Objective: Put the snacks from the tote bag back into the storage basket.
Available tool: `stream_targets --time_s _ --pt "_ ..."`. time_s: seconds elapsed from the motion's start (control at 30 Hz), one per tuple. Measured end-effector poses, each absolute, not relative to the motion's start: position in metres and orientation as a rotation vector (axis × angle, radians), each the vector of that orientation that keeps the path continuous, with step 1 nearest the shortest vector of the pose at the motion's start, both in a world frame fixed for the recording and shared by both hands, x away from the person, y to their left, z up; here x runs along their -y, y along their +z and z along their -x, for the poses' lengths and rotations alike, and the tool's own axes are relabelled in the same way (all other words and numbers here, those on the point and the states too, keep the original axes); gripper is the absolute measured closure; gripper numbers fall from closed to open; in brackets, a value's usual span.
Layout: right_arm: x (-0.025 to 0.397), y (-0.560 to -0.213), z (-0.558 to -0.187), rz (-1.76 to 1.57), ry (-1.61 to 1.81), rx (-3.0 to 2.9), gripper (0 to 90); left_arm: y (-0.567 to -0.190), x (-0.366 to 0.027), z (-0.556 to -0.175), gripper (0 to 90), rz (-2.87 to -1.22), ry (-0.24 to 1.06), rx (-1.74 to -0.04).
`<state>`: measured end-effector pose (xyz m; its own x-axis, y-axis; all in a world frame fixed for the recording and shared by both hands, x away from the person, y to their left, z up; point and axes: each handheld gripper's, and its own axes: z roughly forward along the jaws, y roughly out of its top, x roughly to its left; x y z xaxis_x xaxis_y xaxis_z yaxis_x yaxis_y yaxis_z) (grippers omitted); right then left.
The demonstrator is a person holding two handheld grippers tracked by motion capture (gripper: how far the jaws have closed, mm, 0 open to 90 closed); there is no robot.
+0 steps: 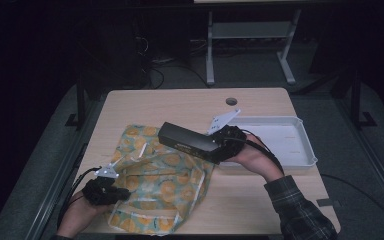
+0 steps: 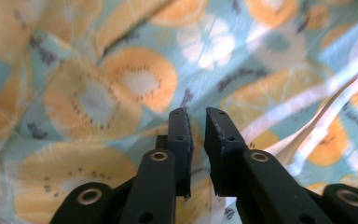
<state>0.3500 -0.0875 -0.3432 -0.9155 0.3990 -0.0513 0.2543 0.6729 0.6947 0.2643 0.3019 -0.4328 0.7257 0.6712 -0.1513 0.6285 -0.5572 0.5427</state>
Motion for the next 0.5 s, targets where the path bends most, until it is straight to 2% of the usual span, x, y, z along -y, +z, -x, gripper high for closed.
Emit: stream_targets --time_s 0.5 --pt "0.125 -0.35 -0.358 -0.641 1.04 -2.64 42.3 -0.419 -0.3 -0.263 47.3 -2.278 0.168 -0.951"
